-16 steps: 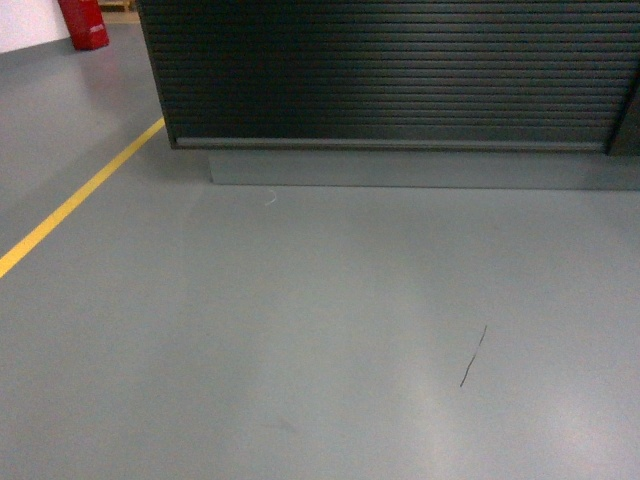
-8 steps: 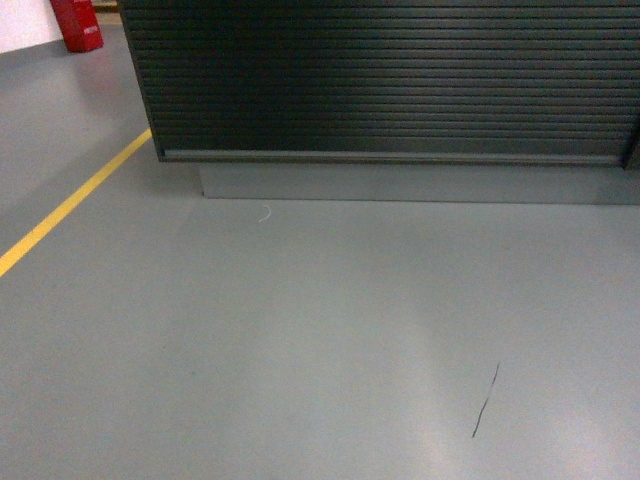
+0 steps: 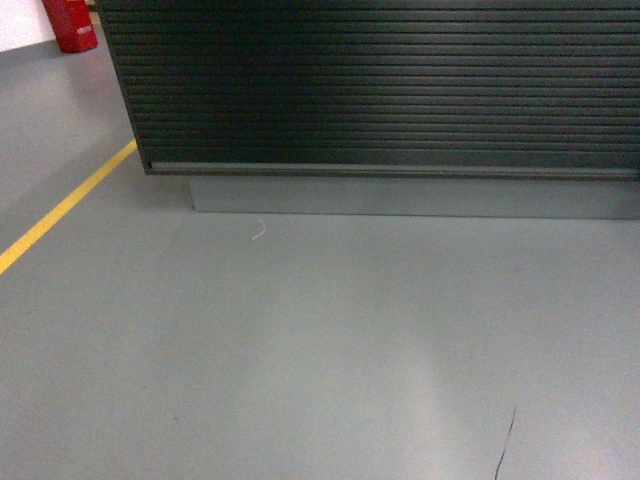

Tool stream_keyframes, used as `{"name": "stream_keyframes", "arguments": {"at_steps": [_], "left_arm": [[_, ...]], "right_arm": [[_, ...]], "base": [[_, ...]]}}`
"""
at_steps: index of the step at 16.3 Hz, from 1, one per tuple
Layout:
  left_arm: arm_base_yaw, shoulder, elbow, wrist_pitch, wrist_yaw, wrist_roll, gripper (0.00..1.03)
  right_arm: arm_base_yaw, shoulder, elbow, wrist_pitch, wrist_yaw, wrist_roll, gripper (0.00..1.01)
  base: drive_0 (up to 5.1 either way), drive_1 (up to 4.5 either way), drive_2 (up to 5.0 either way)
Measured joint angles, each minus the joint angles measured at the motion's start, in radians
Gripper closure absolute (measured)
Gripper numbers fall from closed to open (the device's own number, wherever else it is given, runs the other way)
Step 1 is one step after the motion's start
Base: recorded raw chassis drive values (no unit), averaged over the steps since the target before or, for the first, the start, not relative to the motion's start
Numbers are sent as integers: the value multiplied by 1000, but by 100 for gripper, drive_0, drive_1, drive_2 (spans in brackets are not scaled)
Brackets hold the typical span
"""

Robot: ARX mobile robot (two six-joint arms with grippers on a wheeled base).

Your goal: Place dark red mango on scale at checkout

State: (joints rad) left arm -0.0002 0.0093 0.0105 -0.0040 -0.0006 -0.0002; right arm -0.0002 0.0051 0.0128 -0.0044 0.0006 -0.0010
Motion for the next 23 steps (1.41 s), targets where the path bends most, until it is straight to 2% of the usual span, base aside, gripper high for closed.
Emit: {"name": "stream_keyframes", "arguments": {"at_steps": [23], "left_arm": [[0,0,0,1,0,0,5]], "right_arm": [[0,0,0,0,0,0,3]], "base": [[-3,300,-306]]}}
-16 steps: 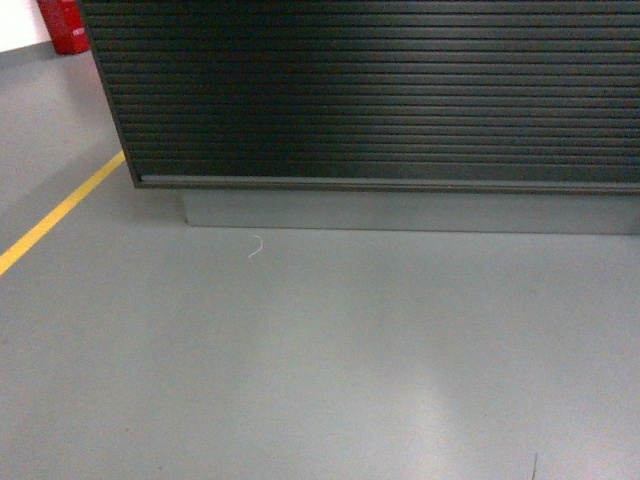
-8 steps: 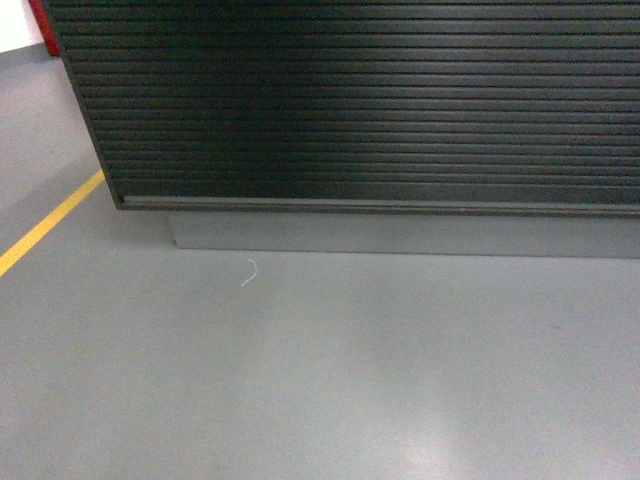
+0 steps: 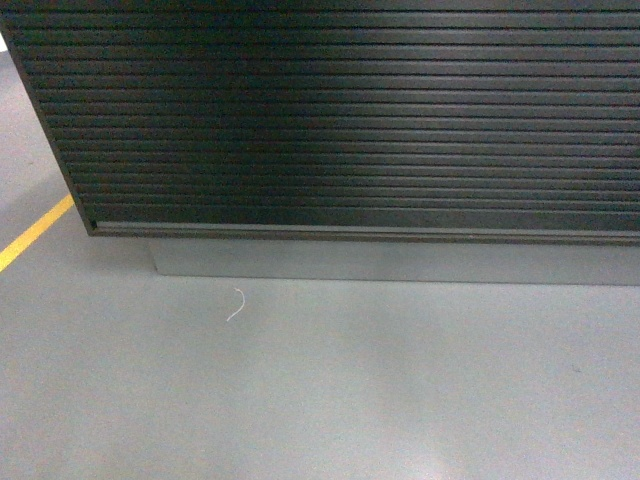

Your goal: Place dark red mango on scale at checkout

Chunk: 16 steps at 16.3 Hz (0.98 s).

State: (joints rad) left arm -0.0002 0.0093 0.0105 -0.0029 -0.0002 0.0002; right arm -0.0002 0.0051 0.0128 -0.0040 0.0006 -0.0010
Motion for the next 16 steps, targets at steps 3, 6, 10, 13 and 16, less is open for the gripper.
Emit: {"name": "stream_keyframes", "arguments": {"at_steps": [3,6,10,13,16], "left_arm": [[0,0,0,2,0,0,5],[0,0,0,-2,0,0,5],[0,0,0,0,0,0,5],[0,0,0,0,0,0,5],[0,0,0,1,0,0,5]], "right_arm": [[0,0,0,2,0,0,3],[0,0,0,-2,0,0,3],[0,0,0,-2,0,0,3],[0,0,0,0,0,0,3],[0,0,0,1,0,0,3]], "base": [[6,308,-297],[-2,300,-304],[-7,295,-309],[-4,297,-304],[-6,293,-304]]}}
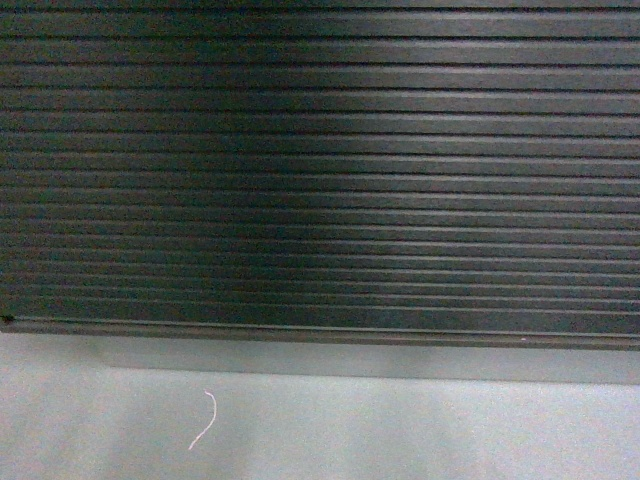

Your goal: Place dark red mango on scale at checkout

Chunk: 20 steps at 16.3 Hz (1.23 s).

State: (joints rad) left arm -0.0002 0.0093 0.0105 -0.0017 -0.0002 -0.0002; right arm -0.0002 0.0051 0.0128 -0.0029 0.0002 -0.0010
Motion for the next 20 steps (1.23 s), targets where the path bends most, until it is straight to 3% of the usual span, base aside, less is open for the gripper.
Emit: {"name": "stream_keyframes", "arguments": {"at_steps": [7,20], "left_arm": [[0,0,0,-2,0,0,5],[0,0,0,-2,0,0,5]], "right_arm": [[0,0,0,-1,0,0,3],[0,0,0,-2,0,0,3]], "base": [[-8,268,-285],[0,0,0]]}}
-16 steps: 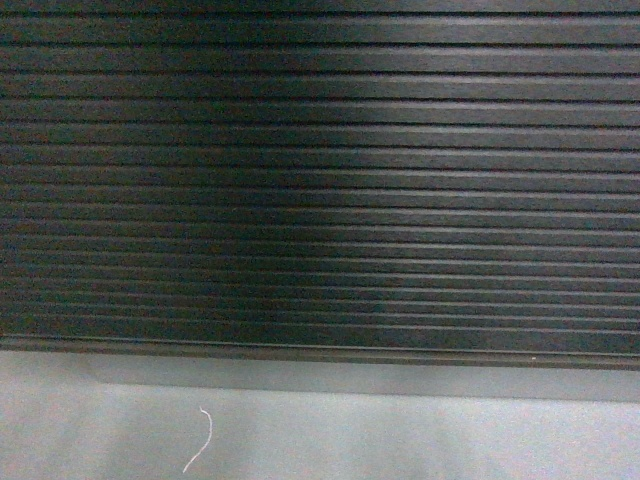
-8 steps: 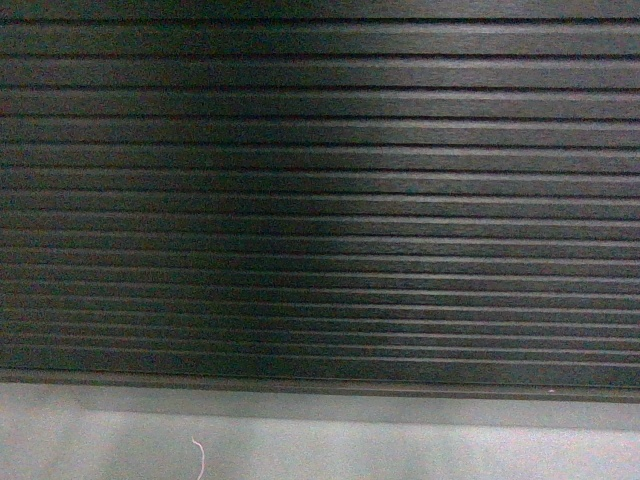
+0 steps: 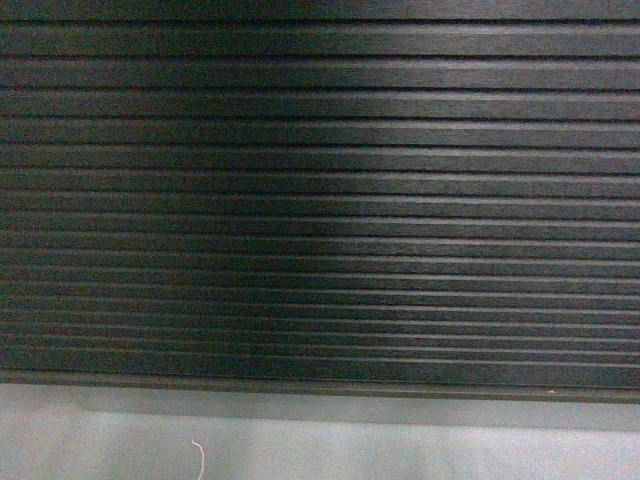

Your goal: Place dark red mango on scale at checkout

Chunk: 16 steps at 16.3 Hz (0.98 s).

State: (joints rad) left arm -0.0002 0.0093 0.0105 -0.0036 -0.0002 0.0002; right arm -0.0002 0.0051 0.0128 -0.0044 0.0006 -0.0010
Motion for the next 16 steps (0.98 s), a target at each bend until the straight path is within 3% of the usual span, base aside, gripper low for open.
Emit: {"name": "stream_keyframes", "arguments": {"at_steps": [16], "left_arm": [[0,0,0,0,0,0,5]], "right_arm": [[0,0,0,0,0,0,3]], "base": [[0,0,0]]}}
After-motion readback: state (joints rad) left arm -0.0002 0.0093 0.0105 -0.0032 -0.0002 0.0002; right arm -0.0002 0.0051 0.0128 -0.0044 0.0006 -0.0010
